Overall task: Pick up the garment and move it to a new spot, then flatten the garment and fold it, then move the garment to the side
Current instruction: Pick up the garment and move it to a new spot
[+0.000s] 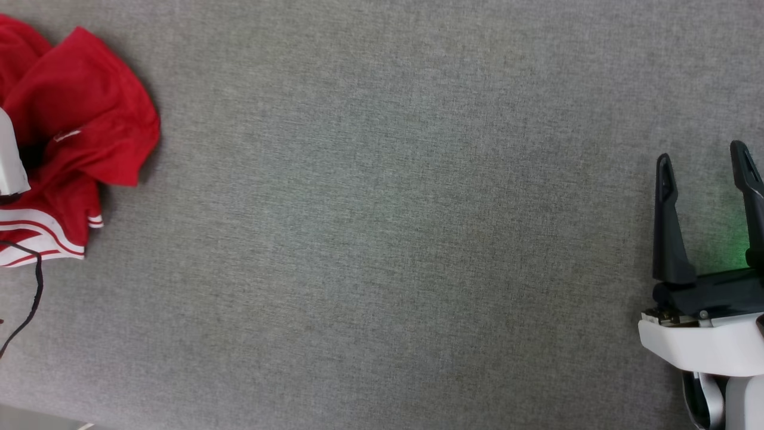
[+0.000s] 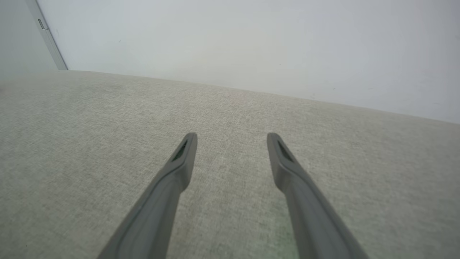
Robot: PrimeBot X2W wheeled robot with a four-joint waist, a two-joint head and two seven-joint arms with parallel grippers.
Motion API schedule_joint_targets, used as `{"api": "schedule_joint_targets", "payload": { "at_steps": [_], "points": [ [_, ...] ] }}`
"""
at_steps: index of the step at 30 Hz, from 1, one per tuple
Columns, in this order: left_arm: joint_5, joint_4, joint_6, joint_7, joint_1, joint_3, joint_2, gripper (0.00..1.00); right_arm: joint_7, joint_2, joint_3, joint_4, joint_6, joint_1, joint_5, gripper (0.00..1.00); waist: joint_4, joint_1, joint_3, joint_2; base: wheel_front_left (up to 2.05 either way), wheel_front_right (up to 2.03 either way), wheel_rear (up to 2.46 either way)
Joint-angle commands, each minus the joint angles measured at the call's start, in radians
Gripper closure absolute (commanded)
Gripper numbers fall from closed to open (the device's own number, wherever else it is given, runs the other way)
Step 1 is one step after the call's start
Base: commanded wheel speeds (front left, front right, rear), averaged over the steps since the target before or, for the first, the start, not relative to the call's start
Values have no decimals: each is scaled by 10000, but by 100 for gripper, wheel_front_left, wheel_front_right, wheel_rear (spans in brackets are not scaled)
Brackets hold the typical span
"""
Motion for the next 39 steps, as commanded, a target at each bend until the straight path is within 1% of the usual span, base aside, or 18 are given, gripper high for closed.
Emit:
{"api": "schedule_joint_targets", "payload": {
  "at_steps": [1,4,8,12,16,20,22,24,27,33,38,39],
  "points": [
    [-206,209,-19,-8,242,-279,-258,100,-20,10,-30,92,-7,97,76,0,57,-1,-162,0,0,0,0],
    [-405,153,-17,-267,-26,-210,-40,100,-20,10,-51,250,-7,179,215,0,97,-1,-484,0,0,0,0],
    [-496,-247,-10,-583,-318,-397,377,100,-20,10,-58,525,-7,357,375,0,128,-1,-1101,0,0,0,0],
    [-490,-855,-8,-718,-522,-827,764,100,-20,11,-25,805,-7,609,658,0,119,-1,-1891,0,0,0,0],
    [-382,-1707,-7,-566,-973,-1455,1179,100,-20,11,84,1057,-7,809,953,0,31,-1,-2642,0,0,0,0],
    [-382,-2686,-7,-293,-1628,-2222,1345,100,-20,11,217,1305,-7,1013,1251,0,-229,-1,-3286,0,0,0,0],
    [-375,-2939,-9,-188,-1831,-2414,1341,100,-20,11,246,1332,-7,1046,1323,0,-315,-1,-3395,0,0,0,0],
    [-331,-3361,-7,16,-2239,-2827,1257,100,-20,13,312,1404,-7,1121,1472,0,-531,-1,-3583,0,0,0,0],
    [-332,-3879,-9,232,-2843,-3414,970,100,-20,11,399,1478,-7,1158,1619,0,-947,-1,-3796,0,0,0,0],
    [-362,-4428,-7,375,-3729,-4551,39,100,-20,13,461,1552,-7,1324,1819,0,-1963,-1,-4001,0,0,0,0],
    [-502,-4737,-8,296,-4068,-5621,-612,100,-20,13,436,1526,-7,1304,1925,0,-2806,-1,-3886,0,0,0,0],
    [-581,-4857,-8,155,-4134,-6260,-1020,100,-22,16,470,1530,-7,1275,1991,0,-3216,-1,-3758,0,0,0,0]
  ]
}}
